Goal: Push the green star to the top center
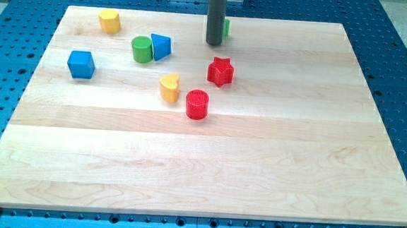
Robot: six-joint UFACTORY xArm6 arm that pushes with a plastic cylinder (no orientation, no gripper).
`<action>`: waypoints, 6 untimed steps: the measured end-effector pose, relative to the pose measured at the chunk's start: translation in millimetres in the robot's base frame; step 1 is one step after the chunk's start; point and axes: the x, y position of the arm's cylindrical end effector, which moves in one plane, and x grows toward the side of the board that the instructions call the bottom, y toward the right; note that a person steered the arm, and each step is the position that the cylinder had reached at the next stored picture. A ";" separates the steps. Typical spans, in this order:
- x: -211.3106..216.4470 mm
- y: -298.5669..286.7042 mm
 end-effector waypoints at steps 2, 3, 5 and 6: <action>-10.0 45.2; -13.8 2.4; 57.1 -32.8; 69.7 -40.8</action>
